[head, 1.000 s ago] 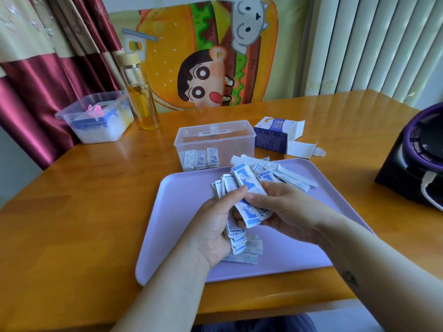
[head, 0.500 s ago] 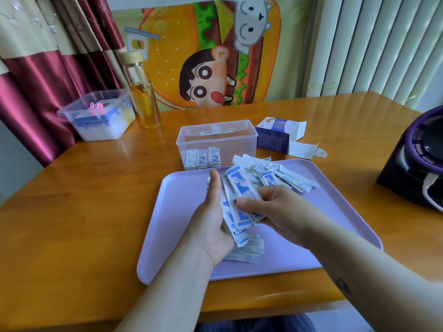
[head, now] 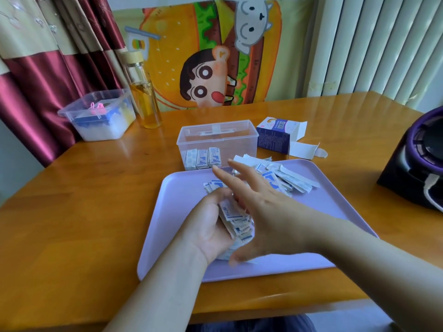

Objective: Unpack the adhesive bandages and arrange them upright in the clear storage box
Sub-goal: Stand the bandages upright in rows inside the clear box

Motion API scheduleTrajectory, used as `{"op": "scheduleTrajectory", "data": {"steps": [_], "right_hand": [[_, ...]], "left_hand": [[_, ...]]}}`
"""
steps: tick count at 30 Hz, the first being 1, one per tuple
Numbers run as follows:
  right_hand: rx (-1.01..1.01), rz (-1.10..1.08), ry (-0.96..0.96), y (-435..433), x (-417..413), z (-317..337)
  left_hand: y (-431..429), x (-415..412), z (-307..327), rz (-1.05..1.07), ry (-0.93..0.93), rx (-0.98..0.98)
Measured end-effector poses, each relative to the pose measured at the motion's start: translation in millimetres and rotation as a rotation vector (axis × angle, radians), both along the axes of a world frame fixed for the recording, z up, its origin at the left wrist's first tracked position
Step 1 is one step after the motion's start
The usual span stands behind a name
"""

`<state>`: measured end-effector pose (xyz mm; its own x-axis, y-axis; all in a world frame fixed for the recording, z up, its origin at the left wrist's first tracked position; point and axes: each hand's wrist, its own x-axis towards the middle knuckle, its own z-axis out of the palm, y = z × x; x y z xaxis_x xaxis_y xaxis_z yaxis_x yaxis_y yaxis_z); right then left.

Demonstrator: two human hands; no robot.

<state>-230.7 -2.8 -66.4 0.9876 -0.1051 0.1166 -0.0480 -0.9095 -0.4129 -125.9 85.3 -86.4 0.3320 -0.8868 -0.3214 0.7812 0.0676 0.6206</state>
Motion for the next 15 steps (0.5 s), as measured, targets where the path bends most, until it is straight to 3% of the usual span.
{"op": "scheduleTrajectory", "data": {"steps": [9,15], "right_hand": [[-0.153,0.007,0.053,-9,4,14],[-0.110,0.044,-0.062,-15,10,20]], "left_hand": [[4,-3,9,-0.196,-0.281,0.031],[6,3,17,-0.317,-0.366,0.034]]}}
